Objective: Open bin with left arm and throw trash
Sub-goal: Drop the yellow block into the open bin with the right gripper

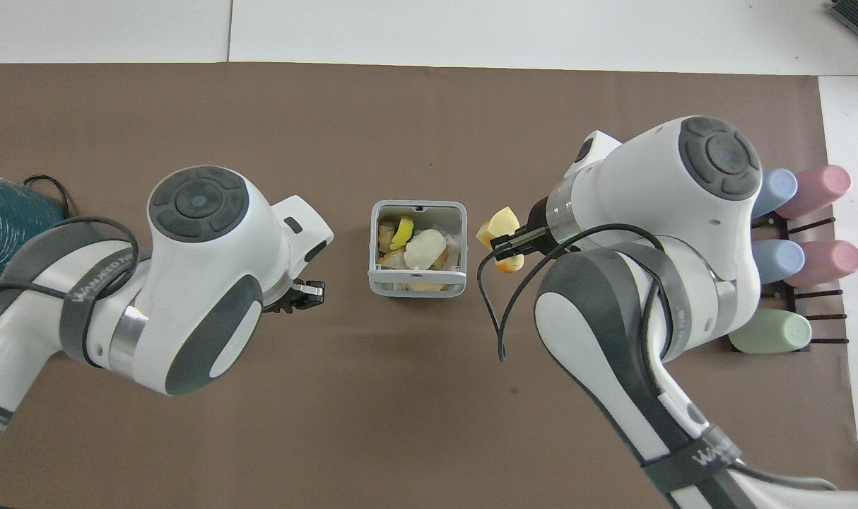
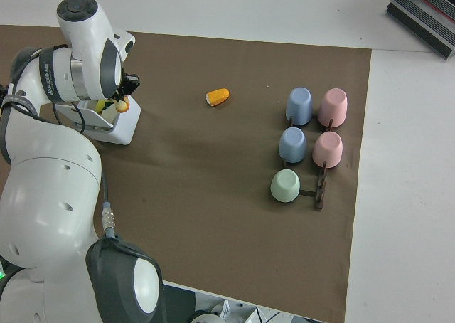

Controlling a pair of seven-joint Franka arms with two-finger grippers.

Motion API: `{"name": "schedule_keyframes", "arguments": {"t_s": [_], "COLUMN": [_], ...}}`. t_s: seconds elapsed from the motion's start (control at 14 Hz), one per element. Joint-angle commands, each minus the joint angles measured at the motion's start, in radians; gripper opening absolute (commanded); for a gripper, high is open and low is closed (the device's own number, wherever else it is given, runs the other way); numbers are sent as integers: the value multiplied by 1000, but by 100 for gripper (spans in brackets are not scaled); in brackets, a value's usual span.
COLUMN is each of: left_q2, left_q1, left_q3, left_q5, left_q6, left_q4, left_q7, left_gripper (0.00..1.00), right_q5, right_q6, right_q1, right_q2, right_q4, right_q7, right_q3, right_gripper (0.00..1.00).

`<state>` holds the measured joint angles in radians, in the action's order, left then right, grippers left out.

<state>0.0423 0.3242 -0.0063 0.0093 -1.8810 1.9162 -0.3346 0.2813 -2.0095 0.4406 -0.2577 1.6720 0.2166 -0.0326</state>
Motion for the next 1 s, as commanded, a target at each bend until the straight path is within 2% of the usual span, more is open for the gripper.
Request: {"name": "schedule_keyframes", "arguments": {"t_s": [0.0, 0.36, 0.64, 0.71, 0.93], "left_q2": [-10, -24, -12, -12, 31], "left_q1": [-81, -184, -264, -290, -343], "left_q3": [-11, -8, -8, -8, -8], "left_q5": [9, 9, 9, 9, 9], "left_q6": [-121, -315, -464, -480, -512], "left_q4": [41, 162, 262, 280, 285], "left_q7": [17, 155, 336, 380, 485], "left_gripper": [100, 100, 100, 100, 100], "right_q5": [-11, -14, -14, -14, -33], "right_q6": [-29, -37, -78, -81, -103], "right_q1": [55, 96, 122, 122, 121], "right_q2": [-48, -77, -97, -98, -101], "right_q4": [-55, -51, -41, -41, -41], "right_q7": [18, 10, -22, -22, -20], "right_q3": [-3, -3, -3, -3, -3], "right_gripper": [0, 0, 0, 9, 45]}}
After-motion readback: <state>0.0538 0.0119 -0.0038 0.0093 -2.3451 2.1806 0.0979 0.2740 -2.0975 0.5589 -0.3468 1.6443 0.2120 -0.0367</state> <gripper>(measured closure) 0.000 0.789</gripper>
